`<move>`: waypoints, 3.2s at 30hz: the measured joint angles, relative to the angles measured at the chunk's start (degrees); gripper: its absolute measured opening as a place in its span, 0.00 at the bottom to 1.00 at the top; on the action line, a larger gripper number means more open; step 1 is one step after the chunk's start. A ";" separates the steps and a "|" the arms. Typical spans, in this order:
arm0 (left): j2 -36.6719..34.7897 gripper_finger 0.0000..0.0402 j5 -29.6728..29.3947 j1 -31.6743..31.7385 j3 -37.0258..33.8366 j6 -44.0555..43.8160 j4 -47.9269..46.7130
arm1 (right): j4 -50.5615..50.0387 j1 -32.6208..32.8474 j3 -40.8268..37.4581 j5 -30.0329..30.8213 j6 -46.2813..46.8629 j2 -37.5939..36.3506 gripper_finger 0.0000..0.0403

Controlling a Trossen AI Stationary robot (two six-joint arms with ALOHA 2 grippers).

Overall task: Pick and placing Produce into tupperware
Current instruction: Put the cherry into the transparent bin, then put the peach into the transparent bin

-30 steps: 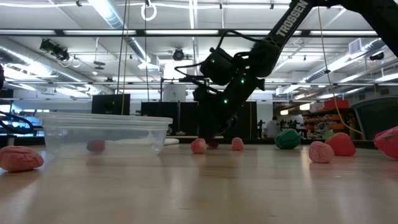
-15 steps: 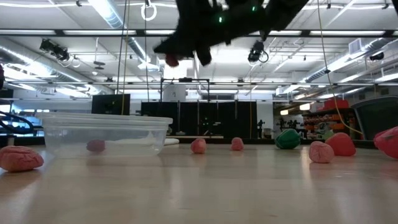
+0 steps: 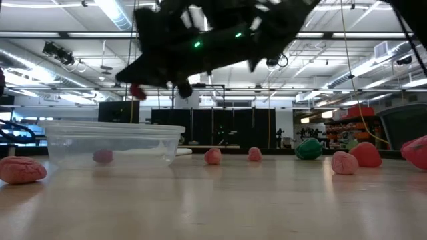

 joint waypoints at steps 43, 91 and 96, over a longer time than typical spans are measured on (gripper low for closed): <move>1.38 0.28 -0.01 0.22 -0.02 -0.32 -5.07 | -62.53 1.10 13.01 0.77 1.74 -12.95 0.40; 1.38 0.28 -0.02 0.20 -0.02 -1.55 -6.56 | -54.69 -9.36 -17.00 8.31 14.34 -15.86 0.39; 1.38 0.28 -0.01 0.22 -0.02 -1.55 -6.56 | -53.77 -9.22 -17.07 8.41 15.20 -16.03 0.30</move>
